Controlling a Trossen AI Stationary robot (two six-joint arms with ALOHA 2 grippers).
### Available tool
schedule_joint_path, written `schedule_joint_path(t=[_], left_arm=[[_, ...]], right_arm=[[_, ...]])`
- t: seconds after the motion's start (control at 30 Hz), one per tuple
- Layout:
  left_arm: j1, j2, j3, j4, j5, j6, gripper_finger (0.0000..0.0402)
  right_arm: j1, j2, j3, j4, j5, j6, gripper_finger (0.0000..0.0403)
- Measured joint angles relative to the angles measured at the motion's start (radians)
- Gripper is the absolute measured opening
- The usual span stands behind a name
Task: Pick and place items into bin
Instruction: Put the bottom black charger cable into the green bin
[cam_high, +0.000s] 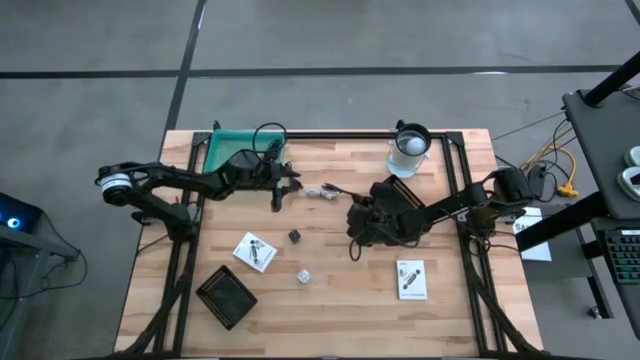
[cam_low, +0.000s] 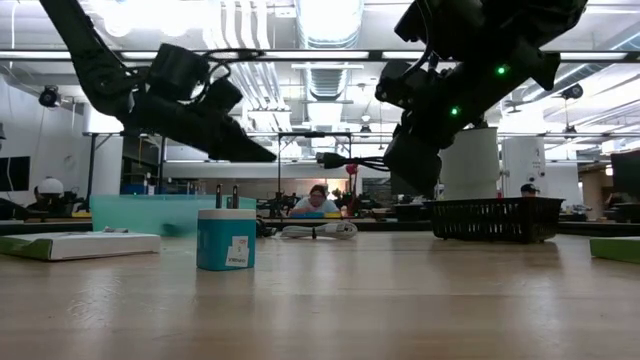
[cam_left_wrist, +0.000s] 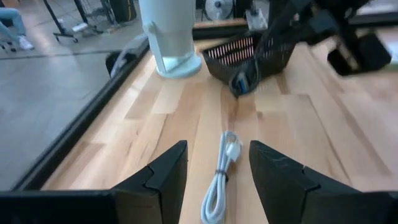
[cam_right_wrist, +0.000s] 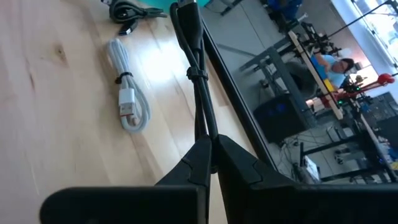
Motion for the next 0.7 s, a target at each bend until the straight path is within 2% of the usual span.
schedule_joint_path(t=[0.2, 0.47, 0.57, 0.7], left_arm=[[-0.005, 0.065, 0.017, 0.054, 0.000, 0.040, 0.0173], [-0.022, 0.103, 0.046, 0.115, 0.008, 0.039, 0.0248], [-0.025, 0.113, 0.063, 0.114, 0.042, 0.038, 0.0263], [-0.031, 0.128, 0.095, 0.117, 0.141, 0.037, 0.0267]], right_arm=[[0.000, 0.000, -0.001, 0.002, 0.000, -0.002, 0.0009], [0.000, 0.000, -0.001, 0.002, 0.000, -0.002, 0.0009], [0.000, 0.000, -0.001, 0.002, 0.000, -0.002, 0.0009], [0.000, 0.000, -0.001, 0.003, 0.000, -0.003, 0.0009]])
